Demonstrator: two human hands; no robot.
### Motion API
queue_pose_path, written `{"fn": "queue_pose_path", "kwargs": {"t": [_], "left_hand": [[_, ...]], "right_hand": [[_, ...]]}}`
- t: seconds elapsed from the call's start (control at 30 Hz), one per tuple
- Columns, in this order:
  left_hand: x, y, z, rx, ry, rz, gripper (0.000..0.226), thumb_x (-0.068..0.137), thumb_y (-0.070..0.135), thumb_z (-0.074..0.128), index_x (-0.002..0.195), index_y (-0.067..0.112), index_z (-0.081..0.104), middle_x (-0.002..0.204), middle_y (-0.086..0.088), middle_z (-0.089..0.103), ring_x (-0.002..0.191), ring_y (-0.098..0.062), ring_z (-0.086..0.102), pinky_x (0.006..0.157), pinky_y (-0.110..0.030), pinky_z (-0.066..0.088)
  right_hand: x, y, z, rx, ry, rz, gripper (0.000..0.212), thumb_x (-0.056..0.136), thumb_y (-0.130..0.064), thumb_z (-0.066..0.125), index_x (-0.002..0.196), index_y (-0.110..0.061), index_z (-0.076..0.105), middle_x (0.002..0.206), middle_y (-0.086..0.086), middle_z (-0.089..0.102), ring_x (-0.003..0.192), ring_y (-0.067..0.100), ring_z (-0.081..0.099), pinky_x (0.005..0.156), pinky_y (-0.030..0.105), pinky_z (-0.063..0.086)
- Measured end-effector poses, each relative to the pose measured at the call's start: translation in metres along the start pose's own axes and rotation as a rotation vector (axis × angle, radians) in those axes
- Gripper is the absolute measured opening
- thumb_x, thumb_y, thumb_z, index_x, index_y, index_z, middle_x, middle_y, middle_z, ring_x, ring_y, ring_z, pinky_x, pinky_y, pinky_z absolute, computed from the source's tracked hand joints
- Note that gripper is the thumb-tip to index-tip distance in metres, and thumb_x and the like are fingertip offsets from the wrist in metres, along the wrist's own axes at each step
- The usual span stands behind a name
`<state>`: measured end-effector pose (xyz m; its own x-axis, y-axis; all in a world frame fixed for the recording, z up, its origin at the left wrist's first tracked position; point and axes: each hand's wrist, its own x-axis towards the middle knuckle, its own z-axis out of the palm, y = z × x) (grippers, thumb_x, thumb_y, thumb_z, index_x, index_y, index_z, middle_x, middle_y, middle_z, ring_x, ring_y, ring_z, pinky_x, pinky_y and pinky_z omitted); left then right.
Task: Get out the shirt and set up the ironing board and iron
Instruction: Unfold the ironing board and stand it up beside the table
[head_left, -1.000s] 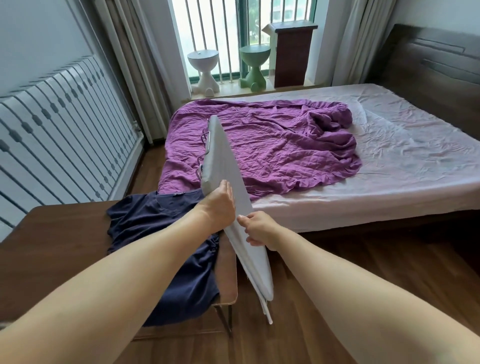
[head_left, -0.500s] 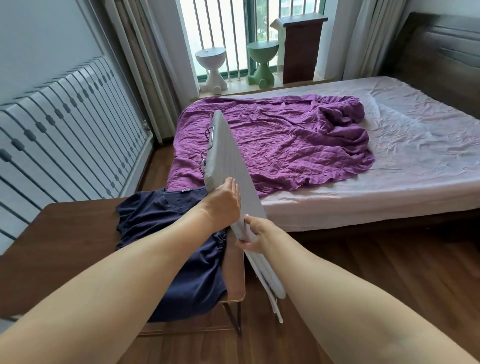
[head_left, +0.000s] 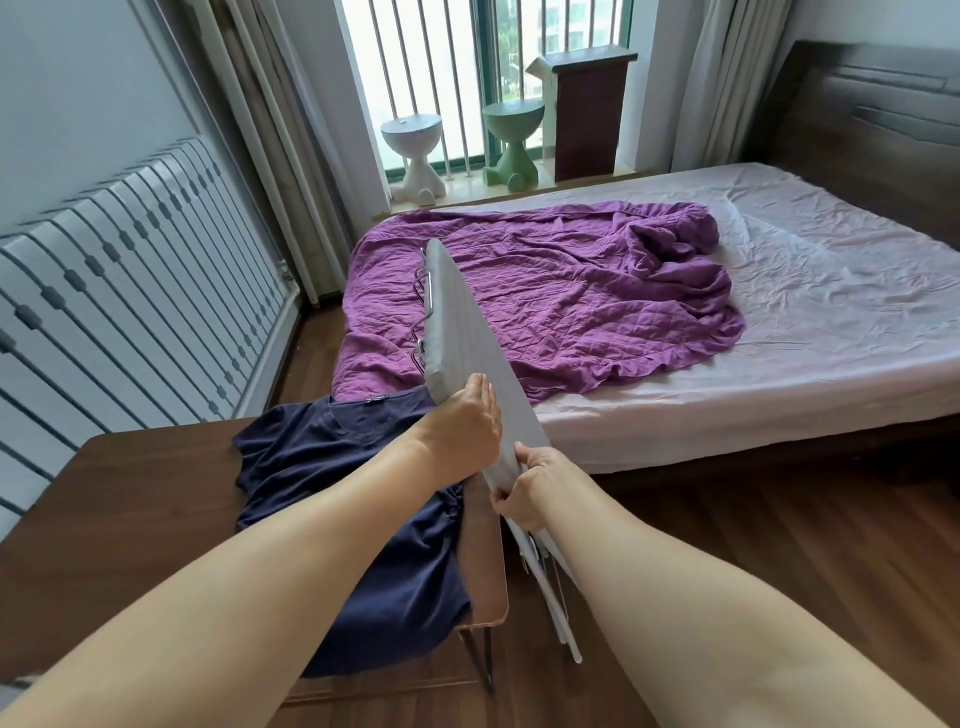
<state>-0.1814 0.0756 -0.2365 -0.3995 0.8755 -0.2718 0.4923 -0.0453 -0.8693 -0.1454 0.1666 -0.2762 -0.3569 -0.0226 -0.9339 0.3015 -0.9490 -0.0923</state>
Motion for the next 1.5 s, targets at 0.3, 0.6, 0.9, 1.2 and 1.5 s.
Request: {"fn": "queue_pose_path", "kwargs": {"t": [0.3, 0.6, 0.9, 1.2, 1.5], "left_hand": [[0.017, 0.006, -0.012, -0.061, 0.028, -0.072, 0.034, 0.091, 0.012, 0.047, 0.118, -0.004, 0.059, 0.115, -0.023, 0.065, 0.105, -0.036, 0.063, 0.093, -0.044, 0.049], [0.022, 0.016, -0.02, -0.037, 0.079, -0.054, 0.041, 0.097, 0.003, 0.031, 0.131, -0.019, 0.033, 0.134, -0.039, 0.041, 0.124, -0.051, 0.043, 0.107, -0.055, 0.032], [0.021, 0.026, -0.023, -0.297, 0.259, -0.27, 0.039, 0.054, 0.029, 0.082, 0.083, 0.004, 0.076, 0.082, -0.015, 0.075, 0.077, -0.028, 0.073, 0.073, -0.038, 0.059], [0.009, 0.033, -0.026, -0.345, 0.344, -0.37, 0.04, 0.076, 0.006, 0.037, 0.085, 0.002, 0.076, 0.084, -0.017, 0.074, 0.08, -0.029, 0.072, 0.075, -0.038, 0.059], [0.004, 0.041, -0.02, -0.438, 0.397, -0.474, 0.043, 0.077, 0.003, 0.034, 0.089, 0.0, 0.075, 0.088, -0.018, 0.074, 0.082, -0.03, 0.072, 0.078, -0.039, 0.058]], "right_hand": [[0.002, -0.025, -0.014, -0.037, -0.009, -0.115, 0.02, 0.086, -0.001, 0.064, 0.106, -0.004, 0.061, 0.123, 0.01, 0.061, 0.117, 0.028, 0.055, 0.086, 0.038, 0.048], [0.001, -0.034, -0.026, -0.057, 0.025, -0.15, 0.032, 0.086, 0.005, 0.06, 0.117, -0.003, 0.059, 0.121, 0.009, 0.061, 0.113, 0.03, 0.057, 0.074, 0.041, 0.046], [-0.005, -0.038, -0.038, -0.053, 0.038, -0.178, 0.03, 0.087, 0.002, 0.059, 0.117, 0.0, 0.061, 0.121, 0.012, 0.063, 0.11, 0.029, 0.061, 0.074, 0.039, 0.047], [-0.017, -0.038, -0.045, -0.04, -0.013, -0.185, 0.015, 0.086, 0.003, 0.061, 0.075, 0.0, 0.052, 0.117, 0.007, 0.062, 0.115, 0.026, 0.059, 0.074, 0.035, 0.044], [-0.031, -0.041, -0.043, -0.006, 0.012, -0.256, 0.021, 0.087, -0.021, 0.064, 0.075, -0.007, 0.054, 0.098, 0.006, 0.059, 0.099, 0.027, 0.062, 0.064, 0.033, 0.045]]}}
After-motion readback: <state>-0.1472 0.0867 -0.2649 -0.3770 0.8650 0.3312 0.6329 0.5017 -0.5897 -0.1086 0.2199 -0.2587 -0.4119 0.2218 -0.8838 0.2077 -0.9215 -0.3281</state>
